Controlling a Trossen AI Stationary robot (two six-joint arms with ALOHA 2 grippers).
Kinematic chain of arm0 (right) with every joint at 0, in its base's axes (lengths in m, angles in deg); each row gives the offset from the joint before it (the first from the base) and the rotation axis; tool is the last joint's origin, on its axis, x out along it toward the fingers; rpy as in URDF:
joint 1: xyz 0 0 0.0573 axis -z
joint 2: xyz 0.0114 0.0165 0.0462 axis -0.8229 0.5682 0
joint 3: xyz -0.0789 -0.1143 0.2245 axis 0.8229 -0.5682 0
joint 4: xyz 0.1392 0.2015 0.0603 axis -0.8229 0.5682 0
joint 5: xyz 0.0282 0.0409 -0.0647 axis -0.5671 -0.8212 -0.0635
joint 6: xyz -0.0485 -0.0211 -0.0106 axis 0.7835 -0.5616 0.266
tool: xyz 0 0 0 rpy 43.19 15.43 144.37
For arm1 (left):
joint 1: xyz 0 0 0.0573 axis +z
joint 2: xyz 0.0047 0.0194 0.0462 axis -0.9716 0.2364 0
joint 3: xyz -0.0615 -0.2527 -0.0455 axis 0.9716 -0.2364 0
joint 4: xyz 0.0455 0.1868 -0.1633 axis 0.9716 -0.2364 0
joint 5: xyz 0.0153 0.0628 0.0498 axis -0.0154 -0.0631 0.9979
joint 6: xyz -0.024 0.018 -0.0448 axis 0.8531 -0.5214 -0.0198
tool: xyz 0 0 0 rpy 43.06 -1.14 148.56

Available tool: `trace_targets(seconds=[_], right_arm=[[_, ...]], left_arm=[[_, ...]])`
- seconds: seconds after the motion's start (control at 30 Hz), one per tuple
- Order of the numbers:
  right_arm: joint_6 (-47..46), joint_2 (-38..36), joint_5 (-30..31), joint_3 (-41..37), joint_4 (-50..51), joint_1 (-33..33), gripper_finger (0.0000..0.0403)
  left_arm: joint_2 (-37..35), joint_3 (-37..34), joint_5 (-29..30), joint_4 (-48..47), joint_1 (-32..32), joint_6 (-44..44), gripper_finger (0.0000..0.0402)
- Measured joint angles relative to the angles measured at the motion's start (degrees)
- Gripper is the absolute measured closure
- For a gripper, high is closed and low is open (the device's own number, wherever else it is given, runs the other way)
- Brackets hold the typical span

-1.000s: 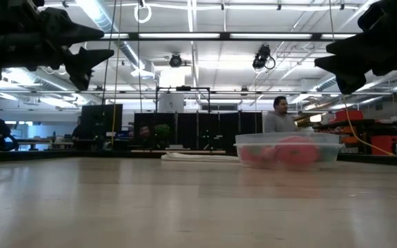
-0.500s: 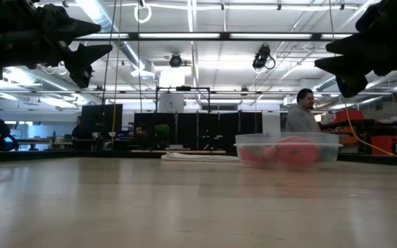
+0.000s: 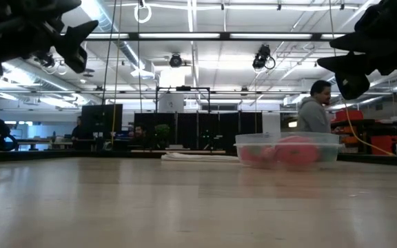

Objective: Pick and placing Produce into tupperware
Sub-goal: Return to Home Position

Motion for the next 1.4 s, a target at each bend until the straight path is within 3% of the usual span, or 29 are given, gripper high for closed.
trace_targets(seconds=[0.13,0.43,1.4], right_arm=[[-2.15,0.0,-0.15,0.0,0.02,0.0,0.0215],[-2.58,0.02,-2.66,0.0,0.52,0.0,0.0215],[1.57,0.02,-2.55,0.0,0.96,0.04,0.0215]], left_arm=[[-3.67,0.0,-0.02,-1.04,2.31,-0.73,0.0204],[-8.83,0.0,-0.04,-13.11,5.97,1.09,0.021],[-9.32,0.0,0.0,-18.95,7.1,-6.42,0.0203]])
